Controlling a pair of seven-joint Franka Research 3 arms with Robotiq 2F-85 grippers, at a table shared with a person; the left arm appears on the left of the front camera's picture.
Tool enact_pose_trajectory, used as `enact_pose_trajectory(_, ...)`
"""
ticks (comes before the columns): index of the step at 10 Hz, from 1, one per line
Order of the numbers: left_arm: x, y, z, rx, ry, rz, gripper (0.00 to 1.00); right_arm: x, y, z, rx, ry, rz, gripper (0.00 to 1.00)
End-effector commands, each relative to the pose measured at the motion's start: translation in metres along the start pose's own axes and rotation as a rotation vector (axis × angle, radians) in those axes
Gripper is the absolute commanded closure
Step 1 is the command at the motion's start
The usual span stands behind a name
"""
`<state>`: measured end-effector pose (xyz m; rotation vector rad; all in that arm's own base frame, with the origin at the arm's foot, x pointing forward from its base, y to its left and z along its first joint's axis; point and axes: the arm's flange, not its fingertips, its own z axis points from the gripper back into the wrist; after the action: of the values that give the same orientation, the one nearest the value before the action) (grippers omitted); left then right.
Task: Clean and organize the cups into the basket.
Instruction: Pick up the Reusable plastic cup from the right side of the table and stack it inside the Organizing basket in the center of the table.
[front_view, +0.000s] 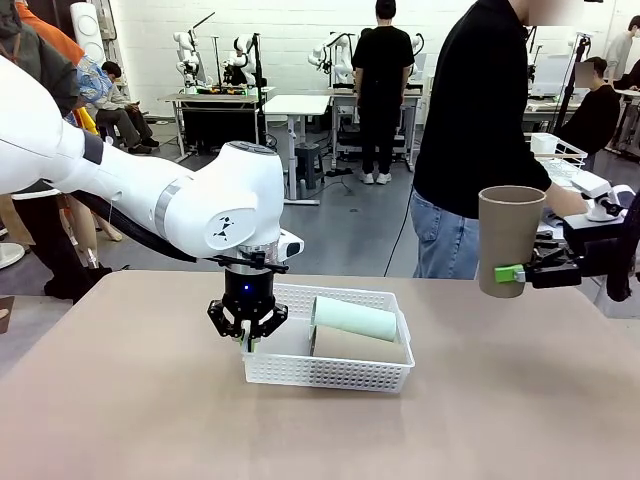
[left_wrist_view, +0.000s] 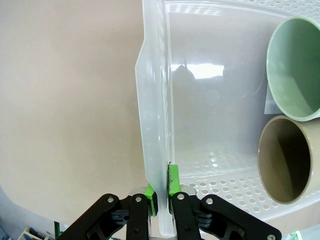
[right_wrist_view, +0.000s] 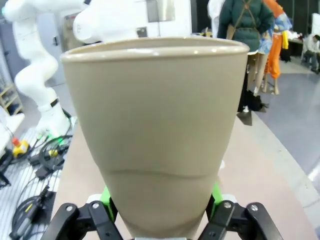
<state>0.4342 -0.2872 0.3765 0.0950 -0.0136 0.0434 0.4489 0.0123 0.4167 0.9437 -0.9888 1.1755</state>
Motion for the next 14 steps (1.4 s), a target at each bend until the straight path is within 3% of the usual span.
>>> enact_pose_trajectory(1, 0.000, 0.000, 0.002, -0.004, -0.004, 0.001, 1.00, 0.058, 0.031, -0.050, 0.070, 0.184, 0.181, 0.20)
enact_pose_trajectory(3, 0.000, 0.000, 0.002, -0.004, -0.004, 0.001, 1.00, 0.092, 0.033, -0.116, 0.144, 0.467, 0.227, 0.20)
enact_pose_trajectory(6, 0.000, 0.000, 0.002, -0.004, -0.004, 0.001, 1.00, 0.097, 0.026, -0.184, 0.155, 0.839, 0.213, 0.20)
enact_pose_trajectory(7, 0.000, 0.000, 0.002, -0.004, -0.004, 0.001, 1.00, 0.097, 0.026, -0.197, 0.162, 0.897, 0.219, 0.20)
enact_pose_trajectory(12, 0.000, 0.000, 0.002, -0.004, -0.004, 0.001, 1.00, 0.091, 0.014, -0.244, 0.145, 0.942, 0.236, 0.20)
enact_pose_trajectory(14, 0.000, 0.000, 0.002, -0.004, -0.004, 0.001, 1.00, 0.088, 0.004, -0.260, 0.142, 0.916, 0.240, 0.20)
